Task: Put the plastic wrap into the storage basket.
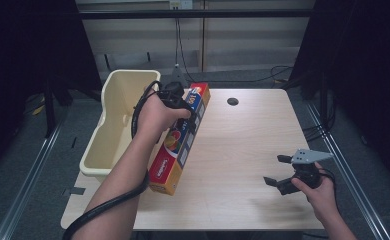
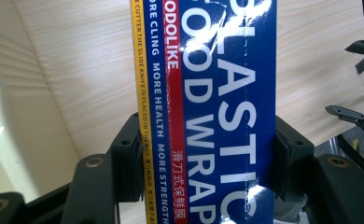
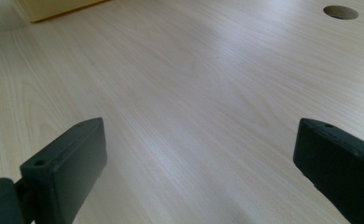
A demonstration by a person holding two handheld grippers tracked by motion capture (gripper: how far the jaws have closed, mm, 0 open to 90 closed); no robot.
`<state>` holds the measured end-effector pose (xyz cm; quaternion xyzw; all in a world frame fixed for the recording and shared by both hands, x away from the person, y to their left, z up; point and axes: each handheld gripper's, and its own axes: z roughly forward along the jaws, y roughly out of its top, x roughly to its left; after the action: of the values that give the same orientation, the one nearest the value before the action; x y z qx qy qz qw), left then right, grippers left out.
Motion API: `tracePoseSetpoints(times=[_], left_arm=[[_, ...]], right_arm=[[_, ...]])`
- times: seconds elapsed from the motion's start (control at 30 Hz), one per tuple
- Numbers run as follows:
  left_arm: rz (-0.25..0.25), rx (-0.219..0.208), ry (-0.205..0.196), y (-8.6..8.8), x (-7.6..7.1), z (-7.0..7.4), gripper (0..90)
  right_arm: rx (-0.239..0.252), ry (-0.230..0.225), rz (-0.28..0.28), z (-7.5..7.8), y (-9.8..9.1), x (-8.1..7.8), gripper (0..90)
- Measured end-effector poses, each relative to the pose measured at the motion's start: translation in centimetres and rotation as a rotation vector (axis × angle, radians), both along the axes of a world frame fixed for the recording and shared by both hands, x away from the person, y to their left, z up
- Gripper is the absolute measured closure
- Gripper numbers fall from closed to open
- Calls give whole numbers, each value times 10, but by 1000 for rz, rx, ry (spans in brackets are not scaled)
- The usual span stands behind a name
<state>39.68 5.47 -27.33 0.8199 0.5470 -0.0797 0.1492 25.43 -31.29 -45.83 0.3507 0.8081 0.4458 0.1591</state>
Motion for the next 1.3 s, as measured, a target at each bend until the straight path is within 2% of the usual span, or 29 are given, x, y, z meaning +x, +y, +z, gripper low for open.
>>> tracePoseSetpoints(times=[0.4, 0.67, 1.0, 1.3], left_arm=[[19, 11, -11, 10, 3, 14, 411], [34, 4, -14, 16, 3, 21, 411], [75, -2, -31, 29, 3, 27, 411], [107, 5, -37, 49, 4, 33, 410]], right_arm=[[-1, 1, 1, 0, 0, 0, 26], [0, 3, 0, 0, 0, 0, 27], [1, -1, -1, 0, -1, 0, 26], [-2, -4, -4, 0, 0, 0, 26]])
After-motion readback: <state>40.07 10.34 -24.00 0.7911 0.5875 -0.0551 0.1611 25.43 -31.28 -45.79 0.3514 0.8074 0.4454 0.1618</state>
